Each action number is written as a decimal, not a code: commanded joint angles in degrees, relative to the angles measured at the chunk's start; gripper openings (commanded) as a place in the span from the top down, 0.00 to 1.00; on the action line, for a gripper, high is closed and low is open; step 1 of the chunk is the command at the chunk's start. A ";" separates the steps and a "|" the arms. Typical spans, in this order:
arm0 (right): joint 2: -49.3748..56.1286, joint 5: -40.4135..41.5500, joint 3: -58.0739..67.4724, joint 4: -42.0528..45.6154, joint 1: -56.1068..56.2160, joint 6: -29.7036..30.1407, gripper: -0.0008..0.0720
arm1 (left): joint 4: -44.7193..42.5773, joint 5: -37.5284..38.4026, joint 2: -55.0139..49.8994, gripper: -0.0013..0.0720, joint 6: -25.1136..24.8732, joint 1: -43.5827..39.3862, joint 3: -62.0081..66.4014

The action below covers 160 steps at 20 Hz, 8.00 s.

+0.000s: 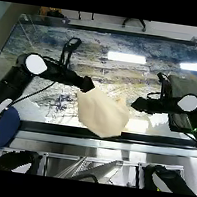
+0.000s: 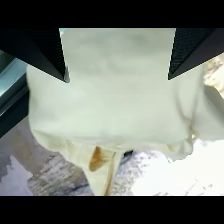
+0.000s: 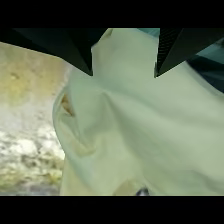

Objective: Fold the shirts.

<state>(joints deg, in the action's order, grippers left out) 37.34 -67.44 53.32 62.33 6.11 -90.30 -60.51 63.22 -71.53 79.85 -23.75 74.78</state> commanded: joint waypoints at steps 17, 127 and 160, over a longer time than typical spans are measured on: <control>38.49 8.94 1.11 -39.06 -15.87 41.99 0.38 | 14.25 -17.68 2.29 0.03 2.54 -4.61 -42.38; 3.26 -7.30 25.99 -48.41 -17.49 41.05 0.95 | 15.65 9.68 25.49 0.96 -11.58 40.26 16.22; 53.18 16.09 26.01 -49.53 -9.07 50.07 0.10 | 10.62 3.32 26.32 0.04 -0.02 27.08 -60.48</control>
<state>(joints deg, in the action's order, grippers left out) 84.84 -54.35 73.73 20.08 -5.54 -42.37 -49.69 72.75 -51.46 76.31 6.92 22.04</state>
